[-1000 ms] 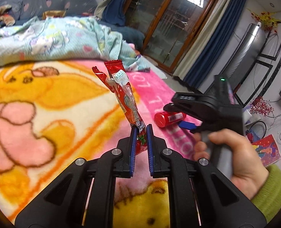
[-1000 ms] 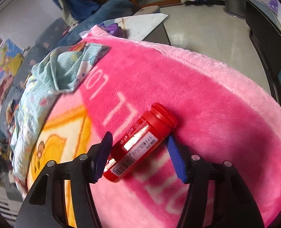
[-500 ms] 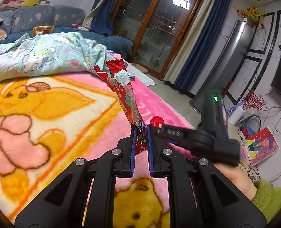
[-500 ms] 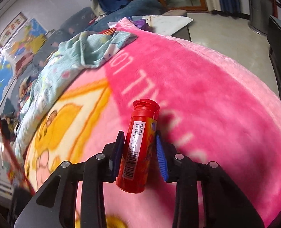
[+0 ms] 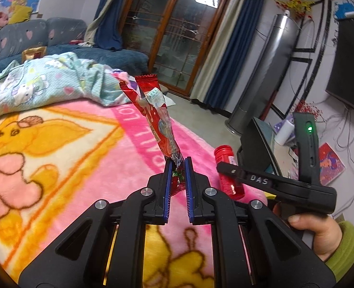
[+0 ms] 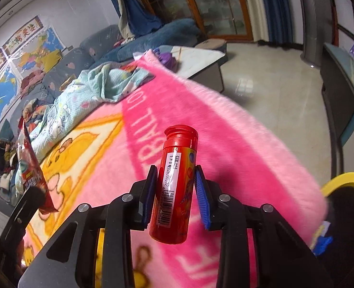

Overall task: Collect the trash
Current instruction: 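Carry the red wrapper and red tube over the yellow bin and release both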

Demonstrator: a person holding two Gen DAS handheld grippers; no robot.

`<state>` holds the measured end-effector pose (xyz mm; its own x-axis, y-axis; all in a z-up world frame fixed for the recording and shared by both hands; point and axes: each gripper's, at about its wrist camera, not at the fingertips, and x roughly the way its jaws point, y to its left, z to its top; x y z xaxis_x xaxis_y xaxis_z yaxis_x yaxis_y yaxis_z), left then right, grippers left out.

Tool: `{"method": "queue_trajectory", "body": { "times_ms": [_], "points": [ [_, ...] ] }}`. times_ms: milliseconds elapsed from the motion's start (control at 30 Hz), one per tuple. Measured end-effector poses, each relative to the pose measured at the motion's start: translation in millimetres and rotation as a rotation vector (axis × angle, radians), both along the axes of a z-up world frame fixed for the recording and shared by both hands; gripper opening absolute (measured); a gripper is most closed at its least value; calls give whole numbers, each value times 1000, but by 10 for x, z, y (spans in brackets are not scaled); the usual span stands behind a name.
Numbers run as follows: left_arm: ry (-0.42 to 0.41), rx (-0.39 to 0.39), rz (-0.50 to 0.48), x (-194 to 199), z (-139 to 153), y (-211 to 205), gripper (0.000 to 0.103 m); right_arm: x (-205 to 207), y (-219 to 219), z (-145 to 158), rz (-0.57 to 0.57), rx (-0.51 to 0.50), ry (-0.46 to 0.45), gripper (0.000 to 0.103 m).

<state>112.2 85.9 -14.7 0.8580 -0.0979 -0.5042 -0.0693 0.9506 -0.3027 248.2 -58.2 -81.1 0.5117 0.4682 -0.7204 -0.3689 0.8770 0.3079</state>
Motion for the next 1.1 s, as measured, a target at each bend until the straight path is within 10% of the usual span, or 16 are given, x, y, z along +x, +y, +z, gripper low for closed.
{"method": "queue_trajectory", "body": {
  "times_ms": [1100],
  "points": [
    [-19, 124, -276, -110, 6, -1161, 6, -627, -1602, 180, -205, 22, -62, 30]
  ]
}}
